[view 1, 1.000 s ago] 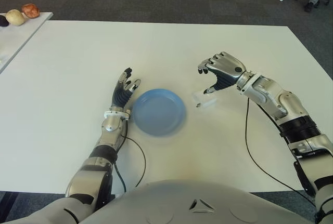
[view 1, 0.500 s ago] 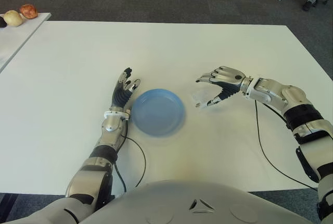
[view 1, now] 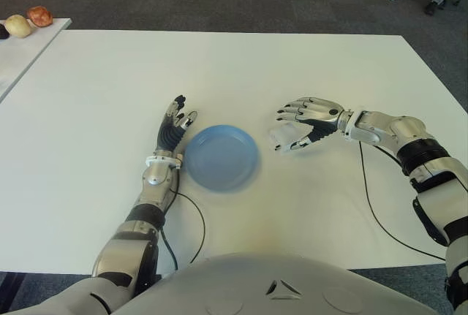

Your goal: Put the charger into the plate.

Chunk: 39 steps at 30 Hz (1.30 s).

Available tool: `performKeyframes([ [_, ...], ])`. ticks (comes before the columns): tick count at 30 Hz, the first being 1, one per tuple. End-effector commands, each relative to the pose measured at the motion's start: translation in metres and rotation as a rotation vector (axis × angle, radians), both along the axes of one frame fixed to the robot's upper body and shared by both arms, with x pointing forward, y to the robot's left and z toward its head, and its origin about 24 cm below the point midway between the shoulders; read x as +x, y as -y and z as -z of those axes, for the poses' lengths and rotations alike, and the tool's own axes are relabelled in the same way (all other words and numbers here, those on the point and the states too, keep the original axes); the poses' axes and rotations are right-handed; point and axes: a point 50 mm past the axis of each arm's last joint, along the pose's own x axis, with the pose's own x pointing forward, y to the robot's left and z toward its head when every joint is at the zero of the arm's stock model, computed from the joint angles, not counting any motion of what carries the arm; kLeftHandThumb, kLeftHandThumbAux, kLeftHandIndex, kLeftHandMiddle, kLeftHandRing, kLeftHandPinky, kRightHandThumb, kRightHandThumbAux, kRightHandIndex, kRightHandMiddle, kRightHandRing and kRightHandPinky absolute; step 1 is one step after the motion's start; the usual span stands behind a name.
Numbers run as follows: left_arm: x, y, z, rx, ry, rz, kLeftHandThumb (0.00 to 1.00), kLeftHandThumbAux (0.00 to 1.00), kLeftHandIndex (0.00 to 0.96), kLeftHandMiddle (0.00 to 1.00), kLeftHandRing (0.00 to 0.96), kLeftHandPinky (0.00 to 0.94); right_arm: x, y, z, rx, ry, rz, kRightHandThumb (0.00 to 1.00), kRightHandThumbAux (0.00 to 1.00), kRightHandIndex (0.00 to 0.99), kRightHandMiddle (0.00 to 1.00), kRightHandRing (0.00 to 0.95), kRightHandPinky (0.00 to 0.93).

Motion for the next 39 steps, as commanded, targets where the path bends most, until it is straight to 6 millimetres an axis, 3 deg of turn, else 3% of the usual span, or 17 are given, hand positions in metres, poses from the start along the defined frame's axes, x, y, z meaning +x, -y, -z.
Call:
performKeyframes([
  [1,-0.037,-0.004,0.039,-0.013,-0.221,-0.027,0.000,0.467,0.069,0.094,0.070,0.059,0.000,-0.003,0.007,-0.023,-0.014,-0.015,0.371,0.111,0.000,0.000,0.000,0.000],
  [39,-0.038,-0.004,0.036,0.005,-0.179,0.001,0.000,0.462,0.071,0.104,0.080,0.073,-0.001,0.000,0.027,-0.083,-0.018,-0.031,0.407,0.106,0.000,0.000,0.000,0.000],
])
